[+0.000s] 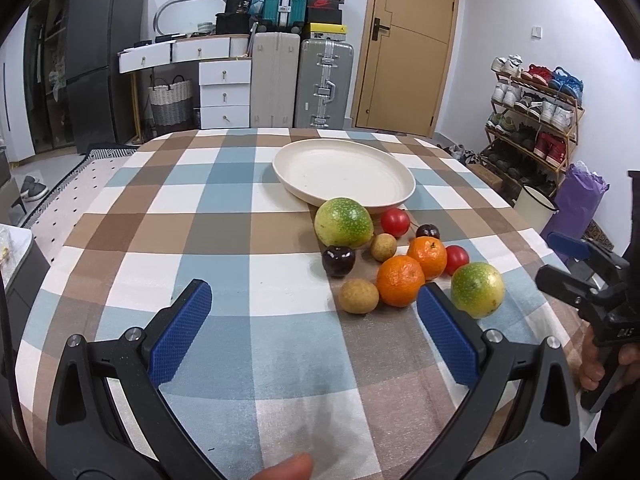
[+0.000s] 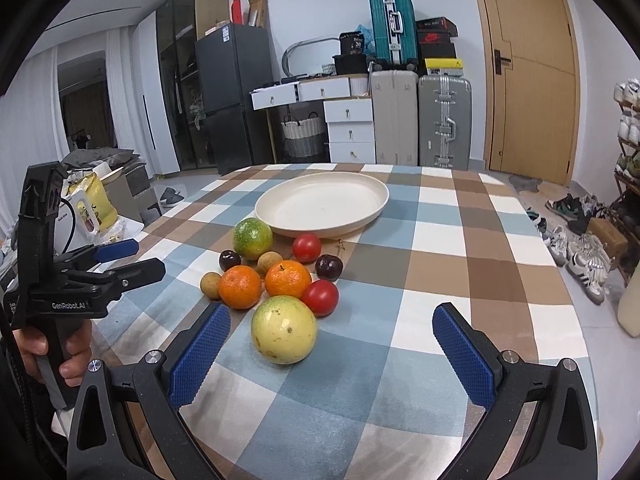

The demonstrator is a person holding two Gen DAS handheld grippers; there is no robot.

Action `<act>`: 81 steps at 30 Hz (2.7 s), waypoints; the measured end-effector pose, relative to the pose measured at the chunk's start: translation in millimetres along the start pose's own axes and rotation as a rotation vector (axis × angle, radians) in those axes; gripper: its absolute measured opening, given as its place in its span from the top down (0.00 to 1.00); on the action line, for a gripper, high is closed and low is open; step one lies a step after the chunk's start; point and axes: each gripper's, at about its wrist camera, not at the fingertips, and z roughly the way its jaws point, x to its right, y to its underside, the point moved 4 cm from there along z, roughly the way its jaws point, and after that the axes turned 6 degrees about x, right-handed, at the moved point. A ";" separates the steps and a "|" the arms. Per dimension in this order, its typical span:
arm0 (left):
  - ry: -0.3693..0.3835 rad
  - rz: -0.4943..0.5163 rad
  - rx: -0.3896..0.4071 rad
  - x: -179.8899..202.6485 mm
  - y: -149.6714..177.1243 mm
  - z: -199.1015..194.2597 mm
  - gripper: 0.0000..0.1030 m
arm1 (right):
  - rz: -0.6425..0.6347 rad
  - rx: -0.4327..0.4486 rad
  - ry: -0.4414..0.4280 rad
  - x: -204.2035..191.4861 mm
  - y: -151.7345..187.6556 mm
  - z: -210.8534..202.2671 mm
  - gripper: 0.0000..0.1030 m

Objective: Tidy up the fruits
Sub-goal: 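Reach the right gripper to the yellow pomelo while the left gripper approaches the brown kiwi, then close the right gripper on the pomelo while the left gripper grasps the kiwi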

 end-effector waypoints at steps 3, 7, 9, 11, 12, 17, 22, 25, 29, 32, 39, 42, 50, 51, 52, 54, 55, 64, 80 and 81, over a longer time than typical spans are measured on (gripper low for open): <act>0.012 0.030 -0.006 8.7 -0.7 2.5 0.01 | 0.021 -0.052 -0.009 3.3 -1.2 9.0 0.00; 0.022 0.063 -0.036 17.6 0.5 11.4 0.01 | 0.020 -0.082 0.000 3.6 -1.0 16.0 0.00; 0.028 0.073 -0.054 20.9 1.1 16.1 0.01 | 0.032 -0.108 -0.012 4.1 0.2 21.4 0.00; 0.016 0.091 -0.074 23.0 2.4 22.0 0.01 | 0.047 -0.143 -0.039 3.4 1.9 28.0 0.00; 0.005 0.101 -0.086 23.8 3.2 25.4 0.01 | 0.052 -0.163 -0.049 2.7 3.3 31.8 0.01; -0.012 0.107 -0.140 21.1 6.8 41.4 0.03 | 0.048 -0.207 -0.056 -1.4 8.8 42.2 0.07; 0.007 0.087 -0.176 16.9 6.1 54.8 0.04 | 0.049 -0.233 -0.062 -3.0 13.2 48.9 0.08; -0.008 0.097 -0.200 16.0 5.3 64.4 0.05 | 0.045 -0.239 -0.066 -4.3 14.0 49.3 0.10; -0.001 0.094 -0.246 15.4 8.5 75.4 0.09 | 0.045 -0.261 -0.074 -5.9 16.5 51.7 0.15; 0.026 0.077 -0.247 14.0 7.7 77.8 0.11 | 0.034 -0.271 -0.078 -8.2 17.8 53.5 0.18; 0.117 0.029 -0.260 11.7 8.6 79.5 0.26 | 0.031 -0.290 -0.106 -15.6 20.0 59.8 0.26; 0.141 0.011 -0.280 9.9 10.8 79.7 0.32 | 0.039 -0.297 -0.120 -18.7 20.9 62.3 0.28; 0.139 0.012 -0.277 9.5 12.1 78.1 0.39 | 0.030 -0.304 -0.119 -22.6 22.2 64.9 0.38; 0.142 0.012 -0.277 9.8 11.8 78.2 0.39 | 0.030 -0.304 -0.117 -22.7 22.4 65.0 0.40; 0.146 0.009 -0.276 10.0 11.6 78.5 0.39 | 0.032 -0.304 -0.115 -23.5 22.4 65.3 0.42; 0.146 0.005 -0.275 10.3 11.4 78.5 0.40 | 0.034 -0.304 -0.116 -24.2 22.8 65.5 0.44; 0.147 0.006 -0.275 10.7 11.1 79.0 0.44 | 0.034 -0.304 -0.117 -24.6 23.2 65.5 0.47; 0.207 -0.013 -0.274 15.6 12.4 76.9 0.75 | 0.039 -0.295 -0.128 -28.1 23.6 64.4 0.53; 0.196 -0.008 -0.162 10.0 -8.1 43.2 0.75 | 0.036 -0.242 -0.148 -28.3 16.8 56.1 0.54; 0.196 -0.009 -0.155 9.4 -10.2 41.0 0.75 | 0.043 -0.236 -0.152 -27.7 15.3 55.0 0.54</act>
